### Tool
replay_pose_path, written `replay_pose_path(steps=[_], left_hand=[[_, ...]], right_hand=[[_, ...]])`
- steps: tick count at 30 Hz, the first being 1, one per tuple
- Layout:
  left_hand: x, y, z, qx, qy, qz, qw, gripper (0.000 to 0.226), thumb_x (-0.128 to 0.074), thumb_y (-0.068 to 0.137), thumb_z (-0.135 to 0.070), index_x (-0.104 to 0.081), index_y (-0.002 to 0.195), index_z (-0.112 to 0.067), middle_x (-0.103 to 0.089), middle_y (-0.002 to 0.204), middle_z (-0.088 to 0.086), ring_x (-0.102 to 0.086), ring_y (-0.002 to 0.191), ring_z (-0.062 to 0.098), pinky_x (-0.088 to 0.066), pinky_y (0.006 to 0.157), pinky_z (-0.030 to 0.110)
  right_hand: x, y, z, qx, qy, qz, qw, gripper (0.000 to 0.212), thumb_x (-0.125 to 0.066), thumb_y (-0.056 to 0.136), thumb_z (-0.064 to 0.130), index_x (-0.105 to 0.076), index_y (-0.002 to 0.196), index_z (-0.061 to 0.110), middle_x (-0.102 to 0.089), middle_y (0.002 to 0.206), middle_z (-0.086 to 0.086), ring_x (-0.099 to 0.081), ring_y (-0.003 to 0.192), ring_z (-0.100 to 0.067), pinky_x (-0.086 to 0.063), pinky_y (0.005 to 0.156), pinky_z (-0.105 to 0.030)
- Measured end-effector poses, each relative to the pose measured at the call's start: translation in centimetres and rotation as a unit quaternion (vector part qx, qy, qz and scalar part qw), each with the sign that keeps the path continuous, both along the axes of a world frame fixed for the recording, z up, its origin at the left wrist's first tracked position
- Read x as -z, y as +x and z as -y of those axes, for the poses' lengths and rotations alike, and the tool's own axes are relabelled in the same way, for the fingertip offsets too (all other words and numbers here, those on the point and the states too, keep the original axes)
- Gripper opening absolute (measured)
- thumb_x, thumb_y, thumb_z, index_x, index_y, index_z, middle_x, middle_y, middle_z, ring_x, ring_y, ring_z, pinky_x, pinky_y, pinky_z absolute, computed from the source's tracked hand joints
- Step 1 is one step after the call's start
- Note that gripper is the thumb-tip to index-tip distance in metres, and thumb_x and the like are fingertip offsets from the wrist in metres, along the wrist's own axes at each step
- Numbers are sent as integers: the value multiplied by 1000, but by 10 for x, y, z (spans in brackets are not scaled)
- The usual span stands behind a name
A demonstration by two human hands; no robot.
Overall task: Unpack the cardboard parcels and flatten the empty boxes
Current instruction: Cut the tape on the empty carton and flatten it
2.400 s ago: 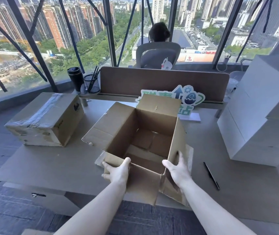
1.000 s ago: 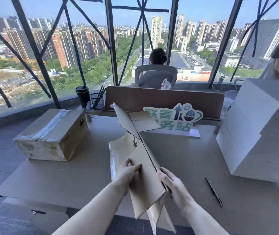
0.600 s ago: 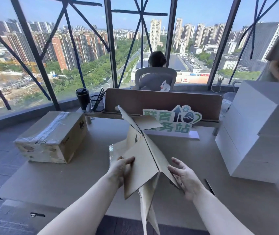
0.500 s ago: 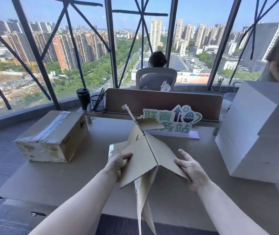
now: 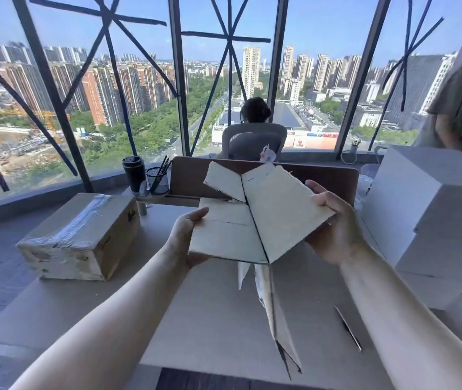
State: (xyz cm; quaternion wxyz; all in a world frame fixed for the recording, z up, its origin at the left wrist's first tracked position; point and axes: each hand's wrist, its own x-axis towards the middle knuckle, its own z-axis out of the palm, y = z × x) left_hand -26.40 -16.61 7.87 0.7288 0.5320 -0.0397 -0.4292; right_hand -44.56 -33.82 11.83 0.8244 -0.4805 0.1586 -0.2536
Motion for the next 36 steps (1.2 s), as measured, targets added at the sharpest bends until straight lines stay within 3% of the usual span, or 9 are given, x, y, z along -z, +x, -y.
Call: replay_pose_path(steps=[7,10,14,18,20,23,27,30,36], left_hand=[[0,-19,24,104,-24,-11,994,51,-43,98,-44,-76,89,-5,-72,85,15,-71,68,29,-50,72,39],[4,-30,23,123,-11,-17,992,39,-50,92,-50,-71,101,-18,-62,96,12,-69,66,33,-55,63,41],[12,-30,19,112,35,-12,993,65,-58,80,-65,-66,111,-8,-65,98,16,-65,80,33,-50,75,39],[27,-16,7,136,124,37,982,55,-40,98,-29,-67,66,7,-64,58,18,-64,48,27,-46,55,28],[35,-5,3,103,154,52,981,45,-39,96,-20,-64,70,7,-64,59,19,-64,48,28,-49,55,27],[32,4,-2,74,137,54,986,36,-44,93,-19,-65,87,9,-70,76,22,-68,62,32,-51,71,35],[24,16,4,58,113,62,990,30,-45,95,-17,-63,81,3,-68,63,15,-65,52,28,-53,55,27],[13,21,11,65,95,60,992,26,-47,95,-20,-61,89,1,-66,72,14,-64,63,30,-53,66,31],[5,18,14,90,40,79,992,27,-38,101,-10,-55,81,-1,-59,45,6,-58,35,16,-42,33,17]], right_hand=[[3,15,-44,-4,-283,-154,947,47,-57,62,21,-68,104,2,-57,79,-9,-48,73,-22,-34,63,-31],[20,19,-61,-49,-320,-184,928,34,-56,69,15,-74,98,18,-71,75,1,-64,72,-17,-51,67,-33],[48,30,-77,-81,-423,-237,871,38,-58,72,38,-72,107,32,-75,92,10,-67,90,-8,-52,93,-39],[66,40,-83,-134,-436,-249,854,39,-54,79,38,-71,111,24,-74,104,6,-64,103,-10,-46,102,-38],[75,39,-74,-149,-398,-244,872,49,-58,76,40,-69,120,21,-73,106,10,-64,99,-5,-46,102,-36],[85,24,-62,-179,-451,-253,837,83,-68,73,58,-45,147,30,-50,140,19,-43,128,6,-31,114,-25],[102,5,-60,-152,-577,-249,763,115,-76,65,64,-8,155,42,4,161,24,7,146,9,-7,120,-22],[110,4,-60,-28,-604,-211,768,91,-68,84,35,-12,156,34,-2,163,19,-5,148,5,-18,120,-21],[90,2,-56,128,-677,-159,707,60,-42,87,18,-46,145,8,-43,152,-4,-42,139,-15,-36,112,-22]])
